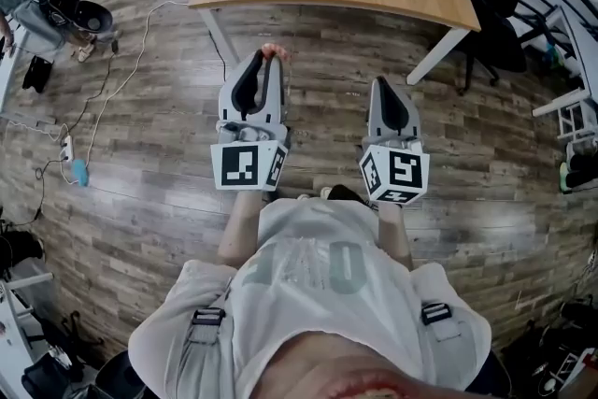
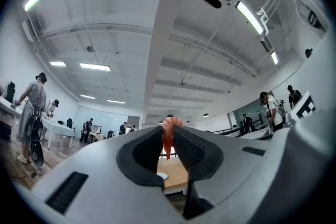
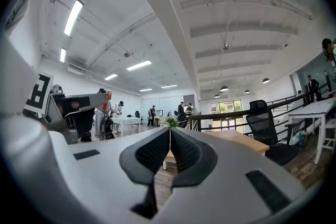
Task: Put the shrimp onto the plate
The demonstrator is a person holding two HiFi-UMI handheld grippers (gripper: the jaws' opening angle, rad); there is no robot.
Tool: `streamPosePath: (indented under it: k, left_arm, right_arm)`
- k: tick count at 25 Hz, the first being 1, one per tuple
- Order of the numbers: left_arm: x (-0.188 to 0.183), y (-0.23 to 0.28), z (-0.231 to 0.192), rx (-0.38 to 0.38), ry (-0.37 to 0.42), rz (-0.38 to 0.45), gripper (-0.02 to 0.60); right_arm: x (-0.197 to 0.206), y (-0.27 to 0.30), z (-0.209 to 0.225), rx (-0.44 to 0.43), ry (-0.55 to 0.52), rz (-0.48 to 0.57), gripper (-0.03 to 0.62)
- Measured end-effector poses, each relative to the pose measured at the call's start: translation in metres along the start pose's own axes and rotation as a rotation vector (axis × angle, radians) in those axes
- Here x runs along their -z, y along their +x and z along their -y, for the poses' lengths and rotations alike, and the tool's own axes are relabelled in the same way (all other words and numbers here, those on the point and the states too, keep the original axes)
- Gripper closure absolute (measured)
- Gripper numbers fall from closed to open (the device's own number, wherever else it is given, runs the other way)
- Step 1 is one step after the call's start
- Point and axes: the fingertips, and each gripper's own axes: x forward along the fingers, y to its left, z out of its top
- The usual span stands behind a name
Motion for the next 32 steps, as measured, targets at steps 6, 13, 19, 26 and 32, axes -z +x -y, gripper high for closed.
streamPosePath:
  k: [6,13,19,26,32]
  left_arm:
    - [0.015,0.000,-0.014,0.009,-0.040,-0.012,0.514]
    - [0.034,0.033,-0.011,0.042,-0.041,-0.022,0.514]
    - [0.059,0.102,-0.019,0.024,-0.017,-0.016,0.514]
    - [0.081,0.196,-0.034,-0.018,0.000,-0.013,0.514]
    - [0.110,0.265,-0.031,-0.024,-0.009,-0.046,0.514]
  right_arm:
    - [0.006,-0.003,-0.004,0.038,-0.022,-0.017,0.573]
    - [0.011,0.026,0.015,0.046,-0.035,-0.015,0.574]
    - [0.019,0.094,0.057,0.038,-0.025,-0.010,0.572]
    - [0.008,0.178,0.115,0.031,-0.038,0.000,0.572]
    - [0.013,0.232,0.161,0.031,-0.052,-0.022,0.572]
